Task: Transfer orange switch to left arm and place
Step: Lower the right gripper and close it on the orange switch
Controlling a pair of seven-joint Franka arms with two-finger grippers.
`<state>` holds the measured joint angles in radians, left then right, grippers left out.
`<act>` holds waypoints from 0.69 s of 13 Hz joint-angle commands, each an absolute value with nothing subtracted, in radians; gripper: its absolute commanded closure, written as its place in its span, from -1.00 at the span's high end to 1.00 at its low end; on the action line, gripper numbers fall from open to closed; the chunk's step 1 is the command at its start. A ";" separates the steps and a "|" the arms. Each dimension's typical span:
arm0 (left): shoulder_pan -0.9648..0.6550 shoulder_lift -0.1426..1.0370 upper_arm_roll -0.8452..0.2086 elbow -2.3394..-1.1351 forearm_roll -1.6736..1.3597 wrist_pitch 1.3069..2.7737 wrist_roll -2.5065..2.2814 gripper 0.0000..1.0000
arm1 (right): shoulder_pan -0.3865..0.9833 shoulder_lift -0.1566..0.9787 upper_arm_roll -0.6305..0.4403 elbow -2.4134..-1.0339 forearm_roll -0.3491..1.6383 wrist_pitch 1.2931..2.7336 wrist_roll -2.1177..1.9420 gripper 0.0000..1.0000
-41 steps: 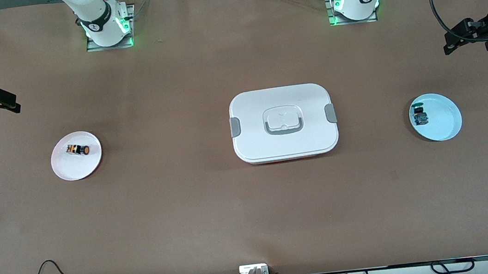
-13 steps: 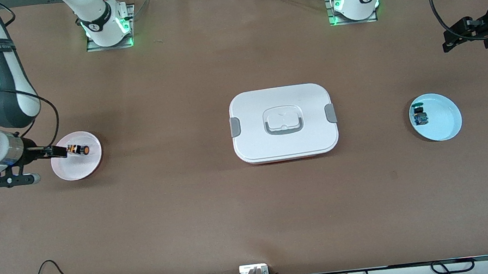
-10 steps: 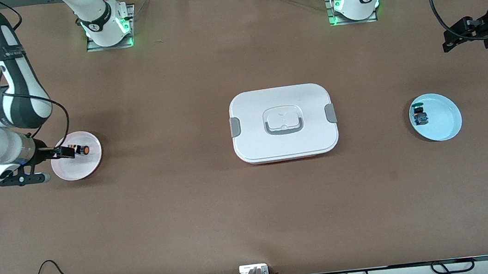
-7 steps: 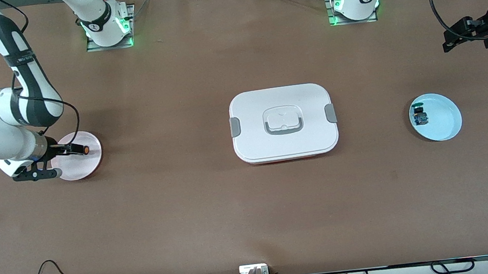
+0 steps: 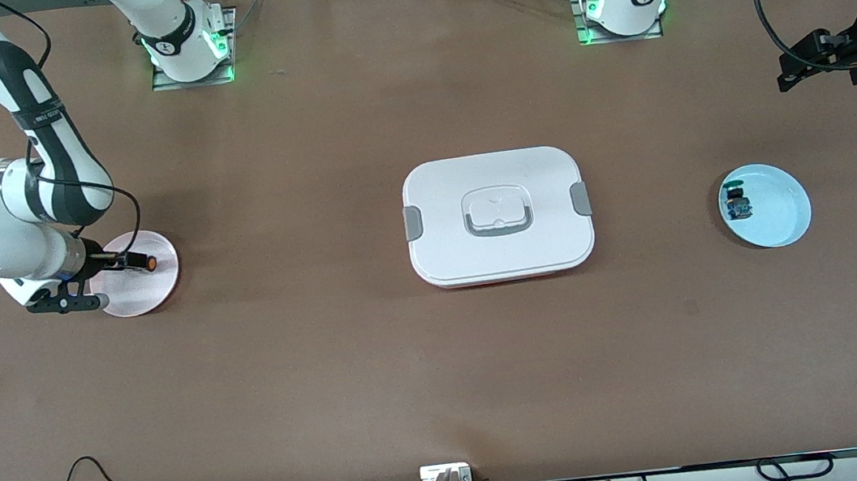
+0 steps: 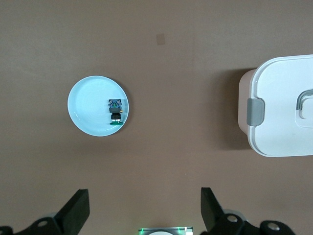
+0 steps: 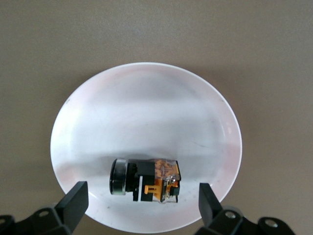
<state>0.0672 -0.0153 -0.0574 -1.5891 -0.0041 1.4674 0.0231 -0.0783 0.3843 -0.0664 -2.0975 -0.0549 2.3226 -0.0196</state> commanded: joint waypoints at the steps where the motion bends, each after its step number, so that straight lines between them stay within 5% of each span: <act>1: 0.069 0.000 -0.061 -1.552 -0.015 1.442 0.012 1.00 | -0.075 0.376 -0.060 -2.134 -0.051 2.379 0.021 1.00; 9: 0.069 -0.002 -0.061 -1.552 -0.015 1.442 0.012 1.00 | -0.080 0.391 -0.060 -2.190 -0.049 2.437 0.026 1.00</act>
